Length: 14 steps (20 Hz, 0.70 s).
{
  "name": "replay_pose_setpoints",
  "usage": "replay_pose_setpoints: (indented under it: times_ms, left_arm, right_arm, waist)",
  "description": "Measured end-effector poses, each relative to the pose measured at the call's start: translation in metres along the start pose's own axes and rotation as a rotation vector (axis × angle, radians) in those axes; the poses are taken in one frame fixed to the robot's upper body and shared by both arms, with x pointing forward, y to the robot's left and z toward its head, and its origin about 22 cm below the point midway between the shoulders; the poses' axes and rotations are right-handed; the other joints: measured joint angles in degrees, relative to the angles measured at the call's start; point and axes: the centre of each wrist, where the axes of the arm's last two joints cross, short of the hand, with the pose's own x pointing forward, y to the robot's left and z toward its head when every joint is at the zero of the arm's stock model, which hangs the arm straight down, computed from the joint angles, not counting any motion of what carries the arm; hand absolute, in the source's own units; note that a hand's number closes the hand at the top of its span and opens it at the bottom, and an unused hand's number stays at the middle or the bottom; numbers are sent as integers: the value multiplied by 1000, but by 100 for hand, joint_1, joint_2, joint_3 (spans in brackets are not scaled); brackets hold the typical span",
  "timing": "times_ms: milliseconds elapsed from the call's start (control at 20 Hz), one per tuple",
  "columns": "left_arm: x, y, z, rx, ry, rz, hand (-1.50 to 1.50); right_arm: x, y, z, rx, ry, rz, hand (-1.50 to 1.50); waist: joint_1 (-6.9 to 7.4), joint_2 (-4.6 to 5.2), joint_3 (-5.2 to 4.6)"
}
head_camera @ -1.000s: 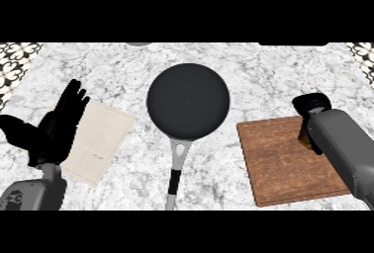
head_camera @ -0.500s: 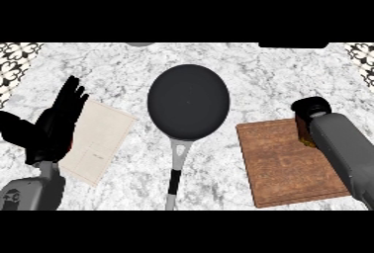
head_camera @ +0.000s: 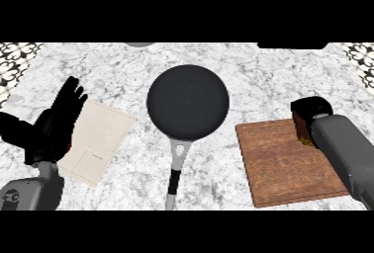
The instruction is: Pick the sweet potato from the cutting board and place it in the pan
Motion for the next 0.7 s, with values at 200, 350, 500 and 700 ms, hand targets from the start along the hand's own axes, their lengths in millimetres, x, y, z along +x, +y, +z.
replay_pose_setpoints:
  times_ms: [200,350,500,700]
  left_arm:
    - [-3,1,-1,2,10,-1,0]
    - [-3,-7,-3,-30,10,4,0]
    - [-1,-17,-6,-73,7,3,0]
    - [2,-31,-10,-124,5,-1,0]
  right_arm:
    - [63,-27,10,-100,-55,-77,150]
    - [125,-62,34,-219,-131,-203,150]
    - [158,-101,66,-384,-135,-310,150]
    - [185,-151,116,-627,-51,-374,150]
  waist:
    - [-26,-9,8]
    - [208,9,58]
    - [484,11,86]
    - [764,18,81]
